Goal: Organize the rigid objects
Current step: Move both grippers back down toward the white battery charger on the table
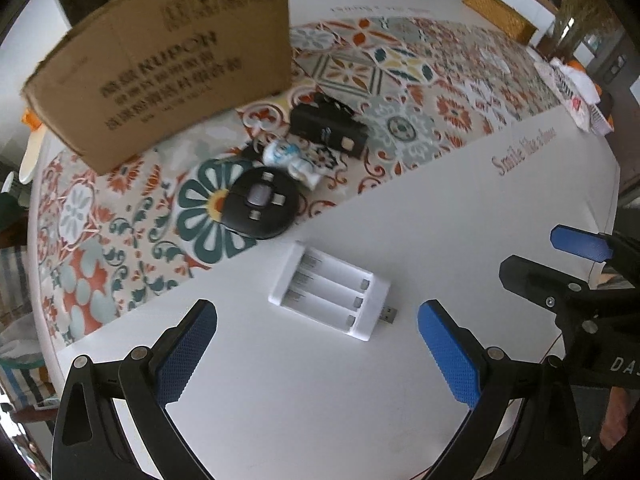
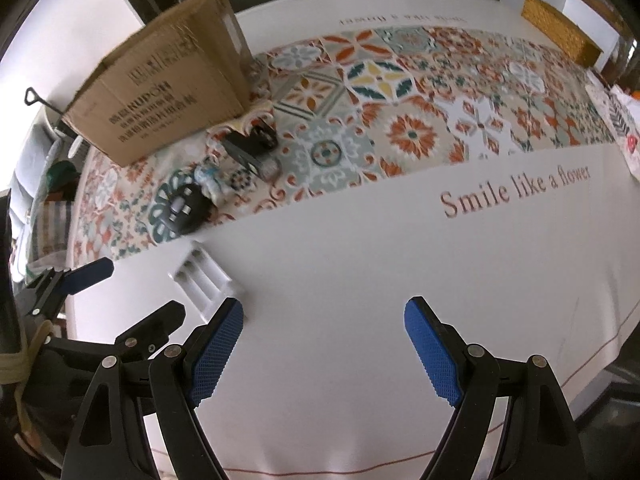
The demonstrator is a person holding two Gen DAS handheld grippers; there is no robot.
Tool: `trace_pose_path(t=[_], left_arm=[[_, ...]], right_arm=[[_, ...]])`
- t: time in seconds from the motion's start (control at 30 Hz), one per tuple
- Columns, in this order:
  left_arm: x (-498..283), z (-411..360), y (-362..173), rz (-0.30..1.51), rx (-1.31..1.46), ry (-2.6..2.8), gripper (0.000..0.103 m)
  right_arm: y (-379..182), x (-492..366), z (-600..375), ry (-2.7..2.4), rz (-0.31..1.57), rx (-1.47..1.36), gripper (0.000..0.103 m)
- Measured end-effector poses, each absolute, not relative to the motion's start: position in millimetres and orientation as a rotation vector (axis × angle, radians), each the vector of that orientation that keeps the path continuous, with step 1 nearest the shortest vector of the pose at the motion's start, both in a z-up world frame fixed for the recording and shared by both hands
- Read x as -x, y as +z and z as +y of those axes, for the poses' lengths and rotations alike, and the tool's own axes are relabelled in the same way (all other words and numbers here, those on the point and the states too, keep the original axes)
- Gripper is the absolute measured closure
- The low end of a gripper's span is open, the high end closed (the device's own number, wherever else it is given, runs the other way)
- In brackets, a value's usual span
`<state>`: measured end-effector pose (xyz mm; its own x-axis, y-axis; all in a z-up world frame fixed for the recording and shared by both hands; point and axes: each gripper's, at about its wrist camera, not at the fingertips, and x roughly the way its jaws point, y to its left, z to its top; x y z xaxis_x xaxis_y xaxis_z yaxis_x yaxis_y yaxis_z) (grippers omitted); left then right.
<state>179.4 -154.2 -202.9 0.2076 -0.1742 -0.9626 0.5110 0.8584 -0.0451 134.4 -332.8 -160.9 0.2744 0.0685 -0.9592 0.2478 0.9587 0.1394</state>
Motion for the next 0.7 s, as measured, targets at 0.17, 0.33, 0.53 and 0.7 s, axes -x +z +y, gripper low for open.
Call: trace_pose_path(t=[0.17, 0.33, 0.53, 0.7], left_arm=[[-181, -162, -217, 1.306, -0.334, -0.496, 0.000], [-184, -166, -232, 1.330, -0.347, -0.499, 0.001], [-189, -165, -243, 1.346, -0.330, -0.487, 0.001], [-192, -166, -250, 1.356, -0.331, -0.484, 0.004]], right_arm=[[-176, -131, -340, -0.142, 1.323, -0.300, 0.020], [-191, -131, -345, -0.156, 1.355, -0.305, 0.020], [-203, -133, -349, -0.161, 1.383, -0.305, 0.020], [-207, -137, -348, -0.156, 1.398, -0.296, 0.020]])
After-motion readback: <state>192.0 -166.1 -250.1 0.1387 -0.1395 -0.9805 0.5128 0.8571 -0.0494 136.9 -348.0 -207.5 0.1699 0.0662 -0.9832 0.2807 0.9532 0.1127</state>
